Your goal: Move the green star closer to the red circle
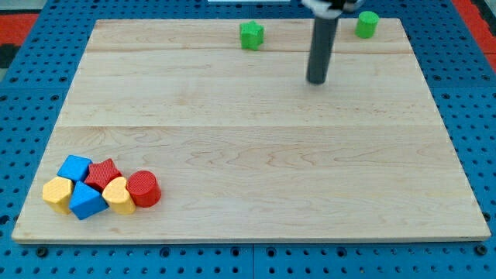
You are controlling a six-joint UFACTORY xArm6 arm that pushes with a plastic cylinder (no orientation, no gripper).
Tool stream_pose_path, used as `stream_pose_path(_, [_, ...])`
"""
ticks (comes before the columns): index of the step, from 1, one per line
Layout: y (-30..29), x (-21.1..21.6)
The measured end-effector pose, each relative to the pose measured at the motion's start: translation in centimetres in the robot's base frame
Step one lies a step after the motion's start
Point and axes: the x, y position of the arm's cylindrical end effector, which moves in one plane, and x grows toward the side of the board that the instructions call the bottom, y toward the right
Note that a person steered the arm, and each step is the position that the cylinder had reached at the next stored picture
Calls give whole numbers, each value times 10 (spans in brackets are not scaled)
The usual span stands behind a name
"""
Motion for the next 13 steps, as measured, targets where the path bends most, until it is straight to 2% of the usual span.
stream_pose_path(1, [6,-61])
stream_pose_path(2, [-26,-101])
stream_pose_path(3, [-80,-123])
stream_pose_path(4, [-120,-114])
stream_pose_path(6, [-121,-72])
stream_pose_path(11, [-171,46])
stream_pose_path(13, [-218,47])
